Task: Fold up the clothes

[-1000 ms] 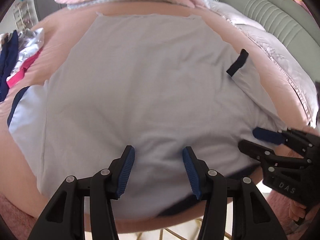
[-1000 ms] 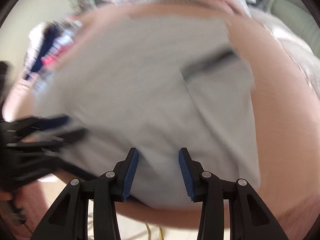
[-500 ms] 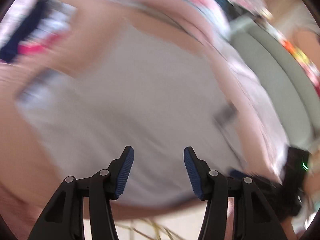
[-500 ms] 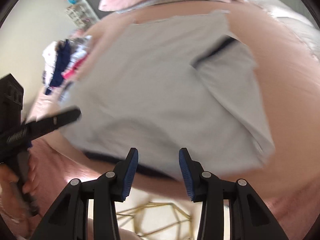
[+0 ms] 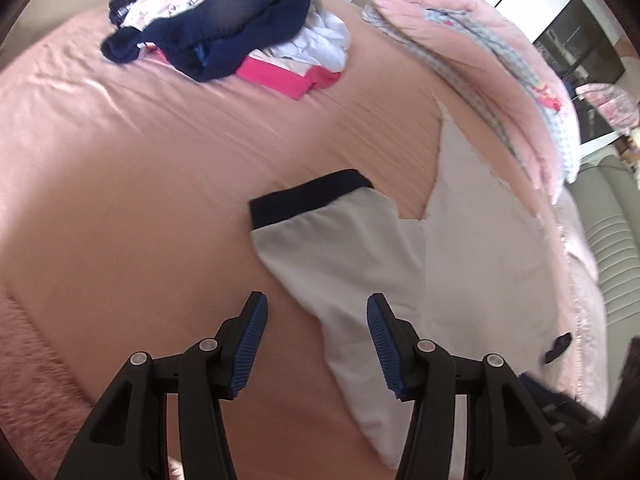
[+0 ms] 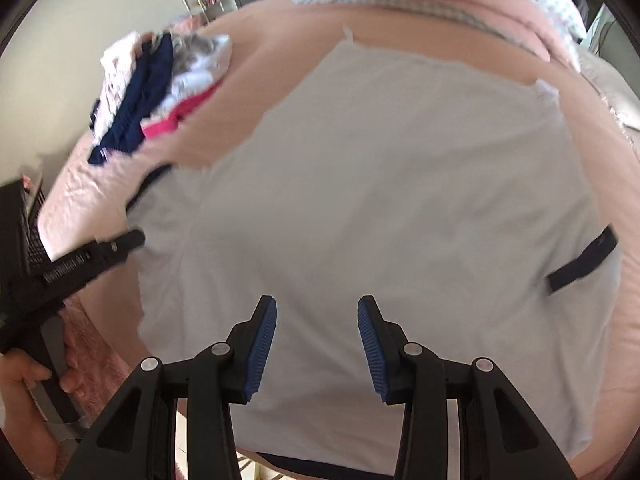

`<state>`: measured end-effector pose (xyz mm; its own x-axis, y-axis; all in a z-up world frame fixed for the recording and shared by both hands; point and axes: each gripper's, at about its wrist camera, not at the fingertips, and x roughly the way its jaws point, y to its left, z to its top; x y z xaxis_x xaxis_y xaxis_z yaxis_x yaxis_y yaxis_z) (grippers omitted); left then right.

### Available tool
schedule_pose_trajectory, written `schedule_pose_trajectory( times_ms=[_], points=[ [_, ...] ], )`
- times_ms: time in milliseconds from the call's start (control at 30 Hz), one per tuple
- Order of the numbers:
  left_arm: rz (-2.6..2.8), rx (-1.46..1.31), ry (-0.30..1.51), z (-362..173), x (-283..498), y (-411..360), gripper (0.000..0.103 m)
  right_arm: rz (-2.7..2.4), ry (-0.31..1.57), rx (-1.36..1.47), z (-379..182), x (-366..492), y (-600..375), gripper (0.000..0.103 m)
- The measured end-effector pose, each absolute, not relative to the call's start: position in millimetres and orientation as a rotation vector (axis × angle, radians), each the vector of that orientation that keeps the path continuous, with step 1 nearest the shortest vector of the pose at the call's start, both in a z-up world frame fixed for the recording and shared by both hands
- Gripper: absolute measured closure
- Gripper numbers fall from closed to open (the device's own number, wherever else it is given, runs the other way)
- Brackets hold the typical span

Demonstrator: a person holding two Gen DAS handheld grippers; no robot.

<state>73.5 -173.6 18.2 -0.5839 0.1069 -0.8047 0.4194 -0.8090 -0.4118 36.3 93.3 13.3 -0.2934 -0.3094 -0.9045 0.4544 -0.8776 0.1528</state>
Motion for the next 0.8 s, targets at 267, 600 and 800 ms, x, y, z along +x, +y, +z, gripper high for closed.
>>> schedule_pose_trajectory(
  times_ms=[267, 600, 800],
  points=[
    [-2.547, 1.389, 0.812, 15, 53, -157, 0.1, -2.219, 0.129, 1.551, 3, 50, 114, 0.062],
    [-3.019, 1.55, 0.533, 61, 42, -68, 0.1, -2.283, 0.014, 1.602, 11, 44, 155, 0.062],
    [-2.934, 1.825, 0.6, 28, 43, -60, 0.078, -2.294, -0.013, 1.629, 9, 43, 165, 0.062]
  ],
)
